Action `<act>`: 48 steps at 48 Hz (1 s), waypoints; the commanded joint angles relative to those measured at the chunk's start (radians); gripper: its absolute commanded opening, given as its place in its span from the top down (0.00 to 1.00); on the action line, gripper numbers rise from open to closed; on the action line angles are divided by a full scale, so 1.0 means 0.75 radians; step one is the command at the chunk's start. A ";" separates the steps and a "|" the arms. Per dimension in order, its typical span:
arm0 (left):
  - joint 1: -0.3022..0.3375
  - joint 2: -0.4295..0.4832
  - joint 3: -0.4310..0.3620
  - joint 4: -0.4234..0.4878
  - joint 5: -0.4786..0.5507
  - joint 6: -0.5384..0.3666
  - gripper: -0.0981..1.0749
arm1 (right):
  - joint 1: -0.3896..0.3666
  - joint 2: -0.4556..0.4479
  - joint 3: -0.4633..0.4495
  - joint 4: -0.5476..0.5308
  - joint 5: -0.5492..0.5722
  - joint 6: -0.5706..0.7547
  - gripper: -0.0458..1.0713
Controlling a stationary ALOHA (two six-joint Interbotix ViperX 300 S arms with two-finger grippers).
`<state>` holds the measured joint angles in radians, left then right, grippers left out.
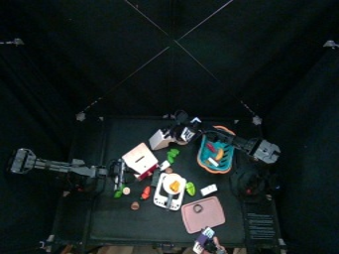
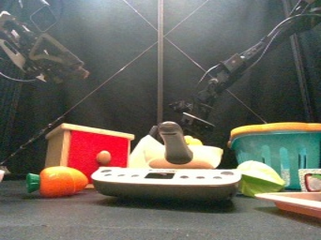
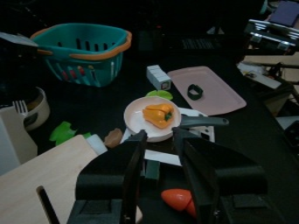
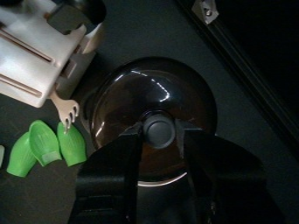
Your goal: Put pot lid on pot
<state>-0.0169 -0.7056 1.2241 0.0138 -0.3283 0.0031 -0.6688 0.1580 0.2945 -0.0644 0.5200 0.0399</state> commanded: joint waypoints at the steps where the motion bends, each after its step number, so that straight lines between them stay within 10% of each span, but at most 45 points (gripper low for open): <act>1: 0.002 0.000 -0.012 0.002 -0.006 0.000 0.29 | 0.002 -0.033 -0.033 -0.004 -0.004 0.000 0.39; 48: 0.004 0.000 -0.010 0.002 -0.004 0.000 0.29 | 0.004 -0.020 -0.018 -0.020 0.149 -0.002 0.39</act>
<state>-0.0169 -0.7056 1.2272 0.0138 -0.3283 0.0031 -0.6657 0.1672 0.2930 -0.0813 0.6213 0.0399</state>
